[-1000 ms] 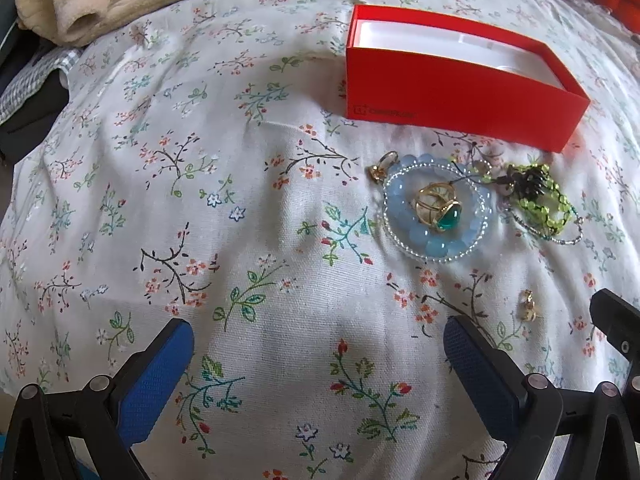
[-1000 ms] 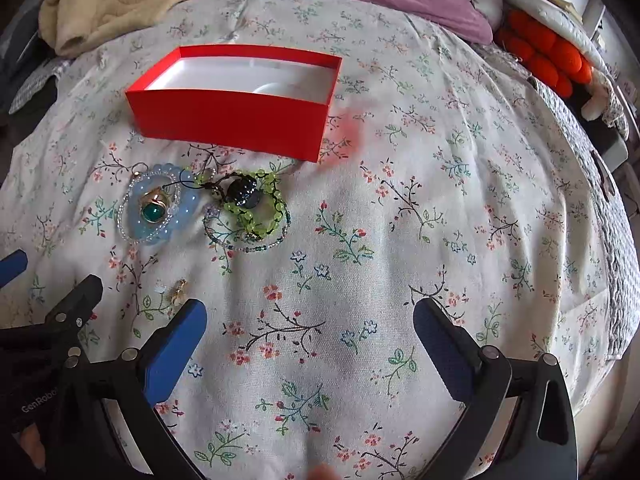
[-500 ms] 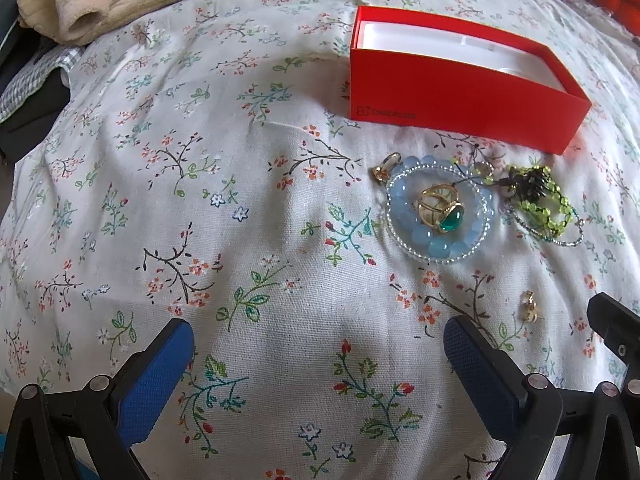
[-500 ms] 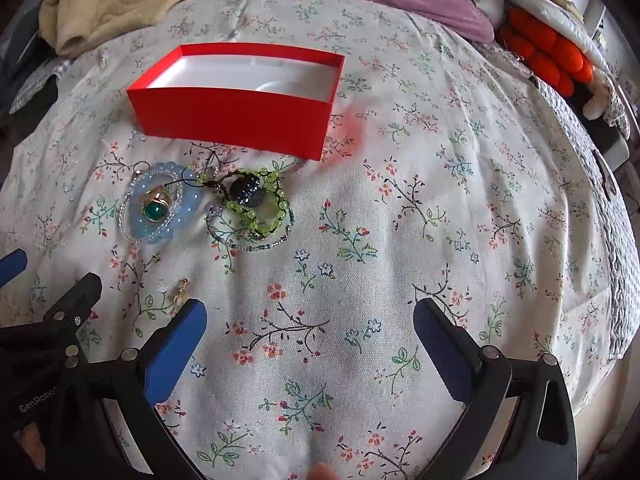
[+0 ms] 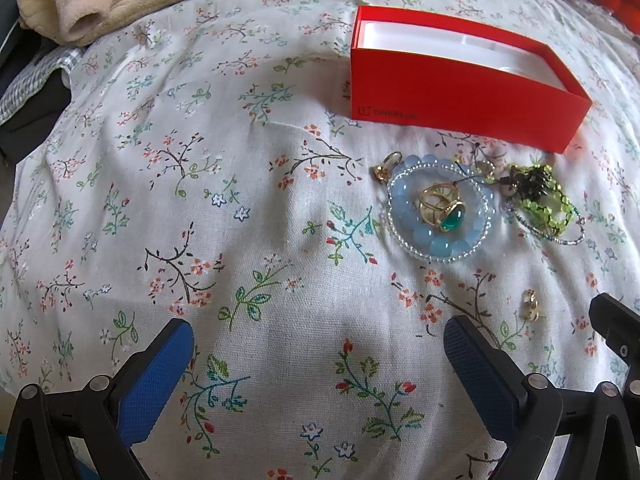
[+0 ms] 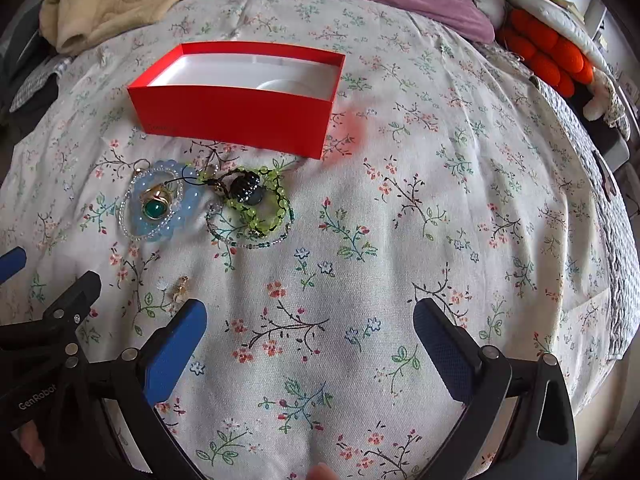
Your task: Organize jewelry
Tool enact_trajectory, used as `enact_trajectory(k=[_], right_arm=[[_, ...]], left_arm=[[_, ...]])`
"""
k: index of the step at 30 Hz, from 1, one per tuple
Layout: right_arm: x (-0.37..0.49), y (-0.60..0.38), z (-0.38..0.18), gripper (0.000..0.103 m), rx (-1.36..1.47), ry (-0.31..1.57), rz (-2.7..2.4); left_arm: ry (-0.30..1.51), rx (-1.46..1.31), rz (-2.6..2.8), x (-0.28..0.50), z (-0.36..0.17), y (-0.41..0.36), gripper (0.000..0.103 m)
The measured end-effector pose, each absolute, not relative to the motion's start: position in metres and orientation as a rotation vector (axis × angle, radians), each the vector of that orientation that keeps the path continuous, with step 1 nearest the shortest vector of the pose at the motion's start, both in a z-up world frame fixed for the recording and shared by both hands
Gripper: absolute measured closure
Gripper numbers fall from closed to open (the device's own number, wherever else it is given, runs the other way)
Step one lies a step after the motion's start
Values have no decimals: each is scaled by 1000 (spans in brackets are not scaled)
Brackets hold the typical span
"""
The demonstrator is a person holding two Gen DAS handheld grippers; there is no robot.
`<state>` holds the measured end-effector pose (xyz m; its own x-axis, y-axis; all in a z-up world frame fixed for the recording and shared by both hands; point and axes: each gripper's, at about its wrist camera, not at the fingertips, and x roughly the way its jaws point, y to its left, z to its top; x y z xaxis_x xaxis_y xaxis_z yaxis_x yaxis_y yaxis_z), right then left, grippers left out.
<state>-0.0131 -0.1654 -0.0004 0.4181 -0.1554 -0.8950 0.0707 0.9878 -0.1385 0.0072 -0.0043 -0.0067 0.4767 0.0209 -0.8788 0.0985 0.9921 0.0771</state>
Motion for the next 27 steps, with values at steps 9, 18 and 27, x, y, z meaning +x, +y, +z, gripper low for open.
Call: enact_trajectory(k=[9,18,27], right_arm=[[-13,-165,-1,0,-84,1131,-142],[-13,-165,-1,0,-85,1131,-142],[-13,-165,0,0,-85,1131,-143]], left_arm=[[1074,123,-47,8,-6,-4,0],[1074,122,-47,8,-6,-5,0],[1083,112,-50,8,-5,-4,0]])
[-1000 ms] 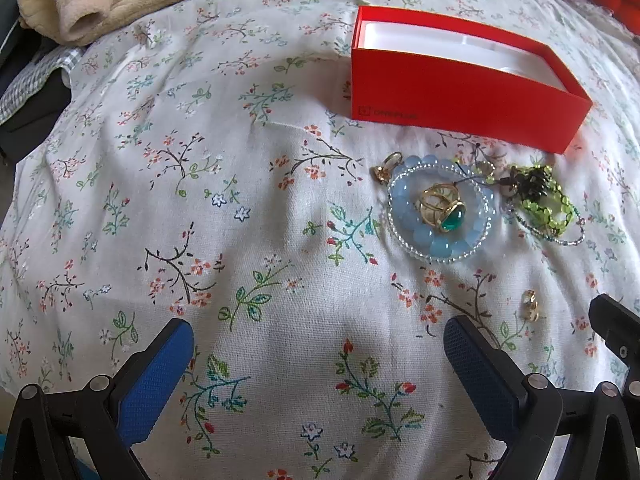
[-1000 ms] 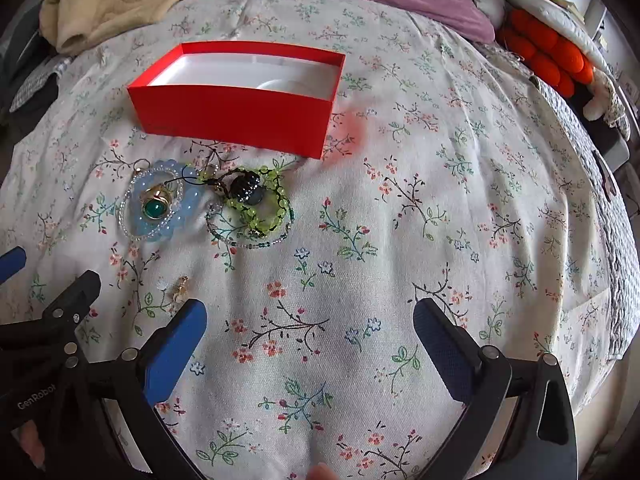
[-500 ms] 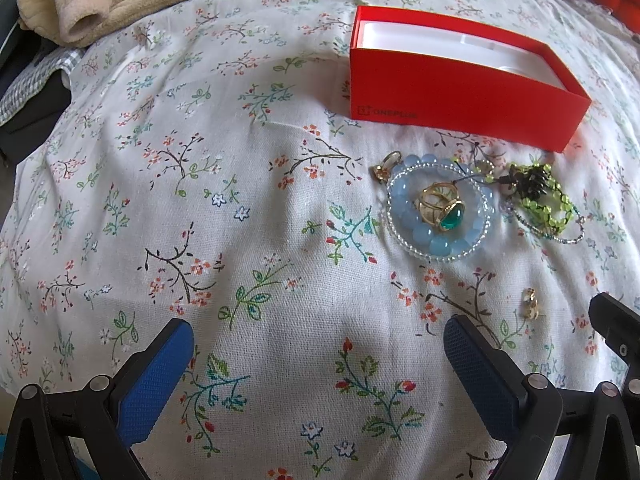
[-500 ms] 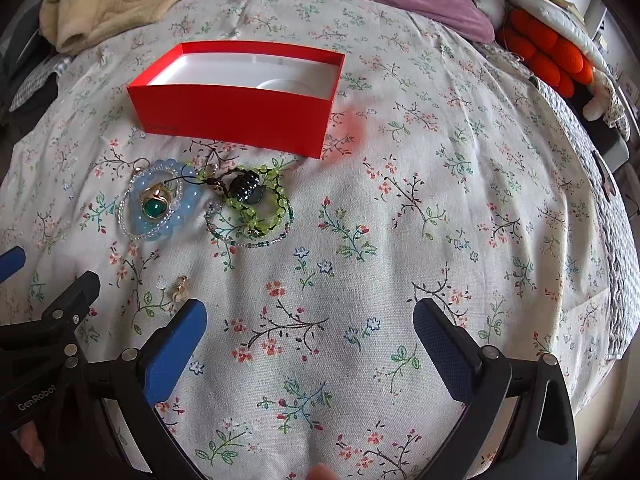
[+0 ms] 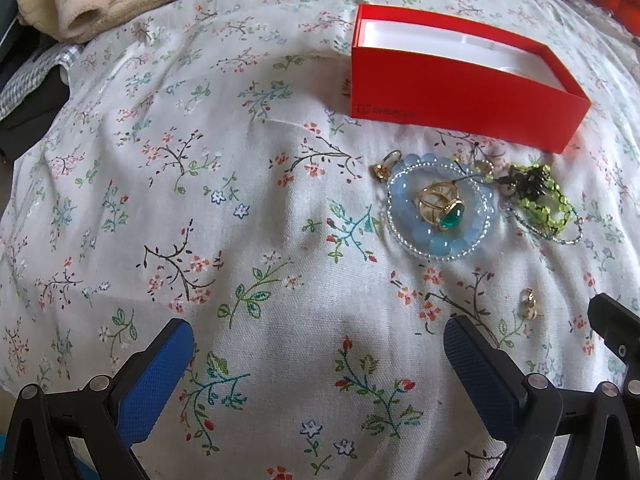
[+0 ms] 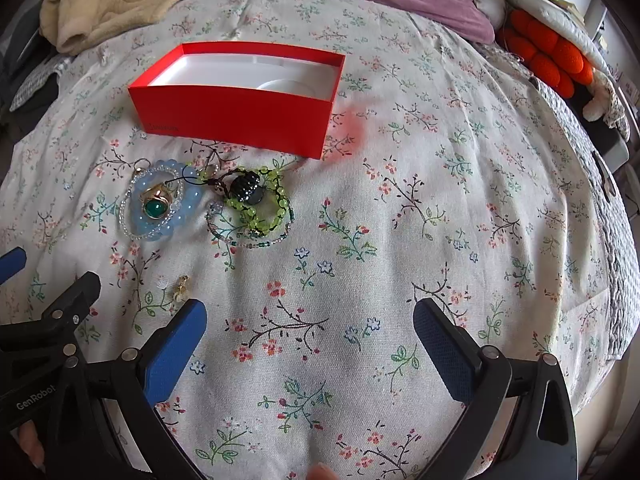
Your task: Organize jewelry
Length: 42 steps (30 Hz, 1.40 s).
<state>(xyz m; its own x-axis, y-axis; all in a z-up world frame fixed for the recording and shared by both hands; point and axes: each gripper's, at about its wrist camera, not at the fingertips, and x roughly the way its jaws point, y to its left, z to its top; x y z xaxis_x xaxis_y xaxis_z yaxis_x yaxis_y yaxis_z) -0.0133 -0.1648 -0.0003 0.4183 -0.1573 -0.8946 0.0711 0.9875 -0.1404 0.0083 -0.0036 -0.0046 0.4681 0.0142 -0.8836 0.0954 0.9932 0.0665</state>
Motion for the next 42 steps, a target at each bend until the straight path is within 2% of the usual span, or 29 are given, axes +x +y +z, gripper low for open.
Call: enact_trajectory(k=[8,17,26,27,28,31,35,40,42], right_arm=[[-14,-168,5,0,-82,1124,-143],[4,-195,19,0,13,1179,-123],[28,-216,22,0,68,1247,-51],[30,-219,19,0,93,1253,-41],[32,-223,16,1,119,1261,-31],[38,-230,7,10,189,1289,-2],[48,-227,1,15,193,1300,29],[55,-221,-4,21,181,1312,60],[58,-219,-5,24,173,1313,67]], left_arm=[[1083,132,-89,11,-5,-4,0],[1168,96,-229,33,6,1,2],[1218,-12,-335,62,0,9,33],[1219,-29,-350,65,-2,9,40],[1227,-51,-369,69,-5,7,48],[1250,-81,-393,79,-13,2,61],[1273,-84,-413,89,-20,-9,73],[1289,-61,-403,94,-23,-18,97],[1289,-53,-404,94,-21,-18,101]])
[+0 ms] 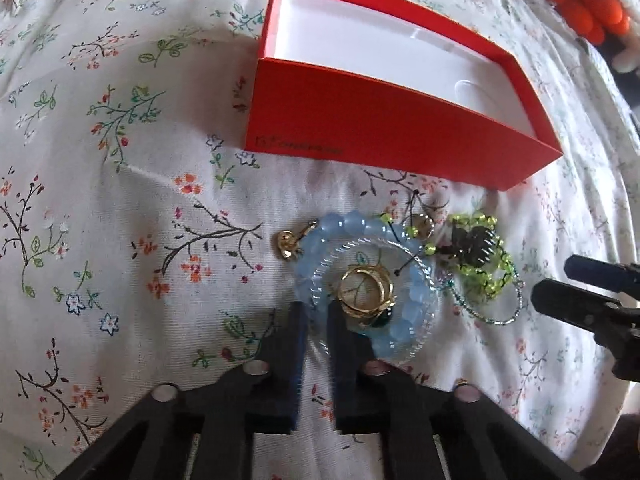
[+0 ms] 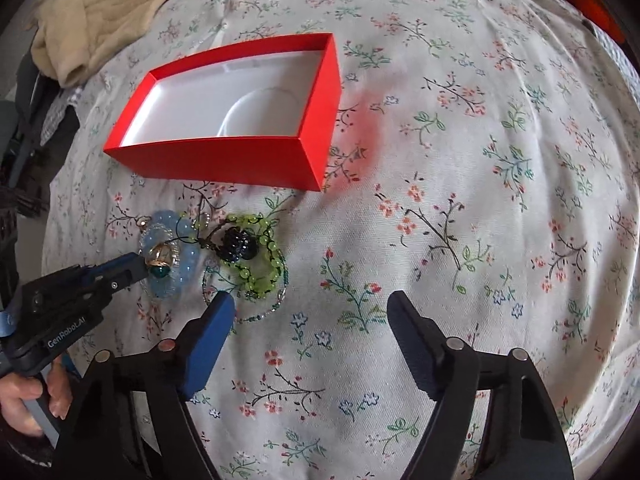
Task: Organize jewelry
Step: 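Grasp the silver bead bracelet with the left tool while the right tool grasps the dark green seed-bead bracelet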
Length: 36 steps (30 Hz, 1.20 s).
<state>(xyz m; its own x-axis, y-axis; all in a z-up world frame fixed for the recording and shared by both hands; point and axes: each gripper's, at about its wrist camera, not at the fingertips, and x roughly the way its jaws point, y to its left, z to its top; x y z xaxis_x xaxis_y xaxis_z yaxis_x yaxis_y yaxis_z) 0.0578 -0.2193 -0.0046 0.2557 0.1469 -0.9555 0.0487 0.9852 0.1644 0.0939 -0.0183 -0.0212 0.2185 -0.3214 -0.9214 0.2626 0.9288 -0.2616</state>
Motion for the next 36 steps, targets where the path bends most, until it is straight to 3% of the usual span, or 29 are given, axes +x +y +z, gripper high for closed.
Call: enact_trajectory(k=[6,15,18,22,24,33,36], right_arm=[[63,-219,-4,33,189,1312,81],[61,-221,-16,56,290,1361,125],[61,-216,-25,67,320,1395,149],[58,-210,-27,94,288,1401,151],[56,-209,-23,101,287,1385,161],[48,-211,8,103,296,1287,179],[48,-214,3,99,316,1312,150]], left_arm=[[1247,-11,-394,90,-12,-22,103],[1160,-28,-384,80,16,-7,103],[1163,-27,-373,79,13,-1,103],[1171,-25,-366,76,10,4,103],[1167,-27,-370,73,11,5,103],[1104,-46,-402,61,37,7,103],[1106,-53,-405,58,38,8,103]])
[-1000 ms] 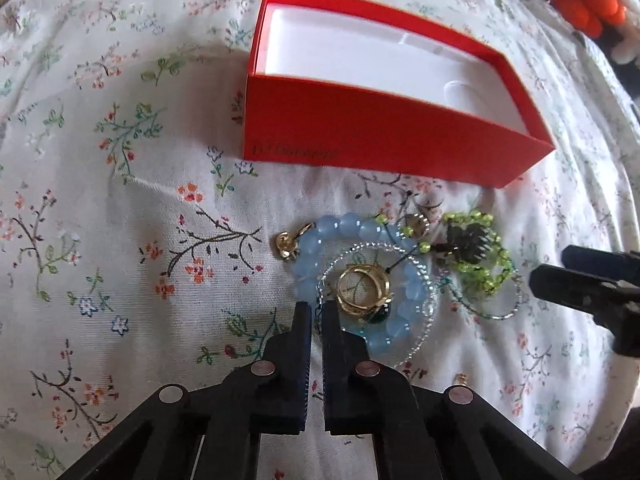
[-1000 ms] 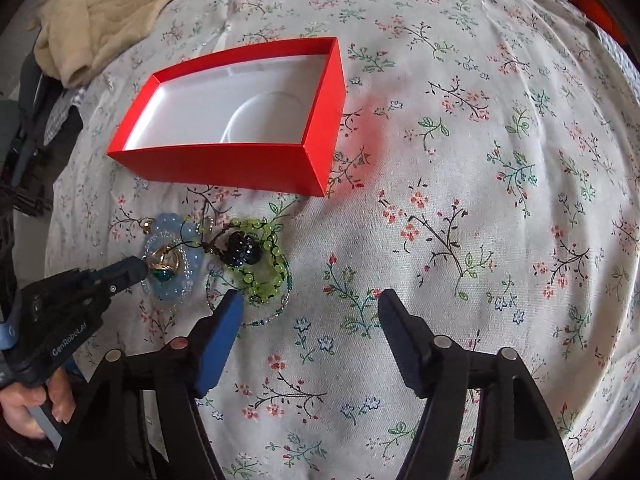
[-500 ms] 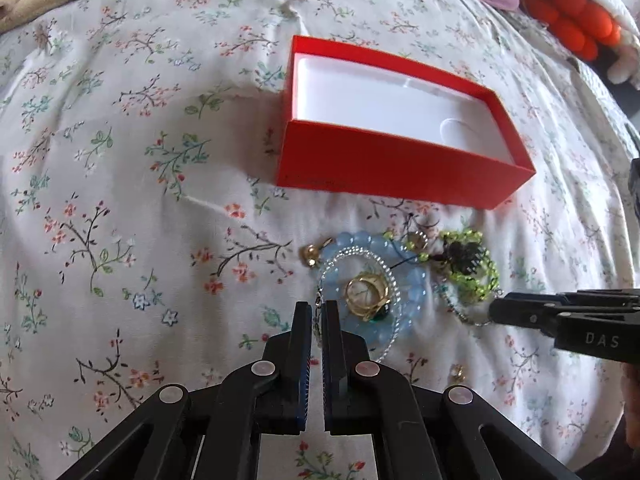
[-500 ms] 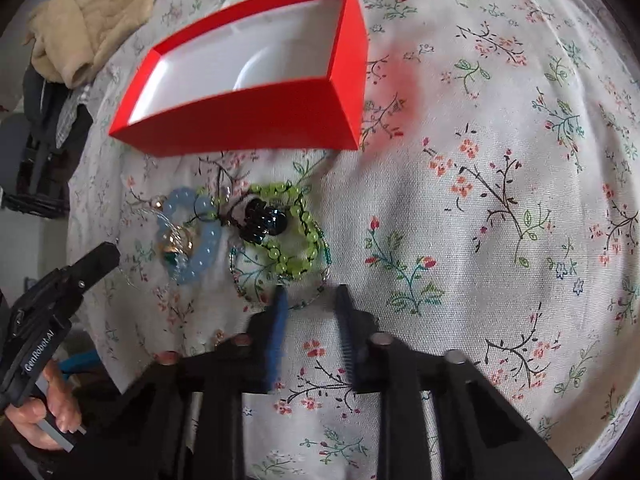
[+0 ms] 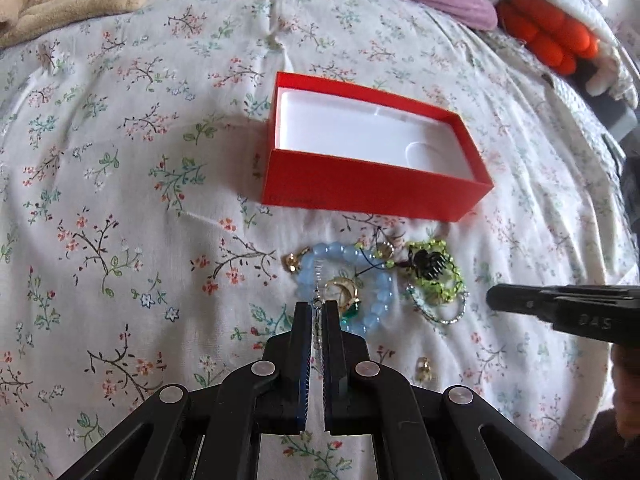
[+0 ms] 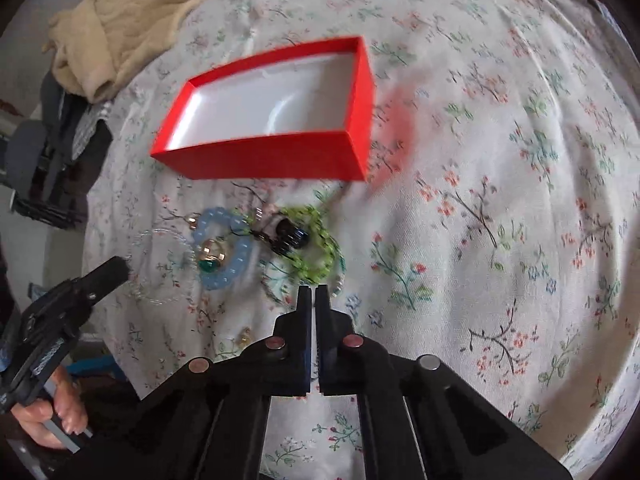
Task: Organize jewelry
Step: 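Grasp the silver bead bracelet with the left tool while the right tool grasps the dark green seed-bead bracelet, then carry both bracelets with both tools over the red box and lower them inside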
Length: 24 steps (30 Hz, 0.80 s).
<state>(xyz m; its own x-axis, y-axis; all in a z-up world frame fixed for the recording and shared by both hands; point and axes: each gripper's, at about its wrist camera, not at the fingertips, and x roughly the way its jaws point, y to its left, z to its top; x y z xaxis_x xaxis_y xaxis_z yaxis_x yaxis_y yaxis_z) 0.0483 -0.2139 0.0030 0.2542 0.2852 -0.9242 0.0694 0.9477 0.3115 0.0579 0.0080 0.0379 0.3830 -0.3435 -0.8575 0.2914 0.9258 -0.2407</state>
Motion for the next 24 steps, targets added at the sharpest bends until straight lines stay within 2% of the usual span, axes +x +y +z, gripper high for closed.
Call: enact_trajectory(k=[1,3,5,8,11,20,24], right_arm=[[47,-215,0,91,317,1324,140],[46,-217,-8,50,339,1349,122],[44,-220,-11,40,374,1351,114],[47,-217,-19,40,373,1357,89],[51,-207,-29,44,329,1365,63],[46,-190,-35,97,194,1342,54],[37,-204,-28,100,247,1330,84]], left_arm=[[1113,-53,-401,58,36,8,103],[1138,-60,-389,58,28,10,103],[1156,-65,-376,59,21,12,103],[1170,-62,-347,60,12,16,103],[1182,-64,-330,61,7,21,103],[1207,-67,-308,62,-3,27,103],[1190,-69,-323,59,4,26,103]])
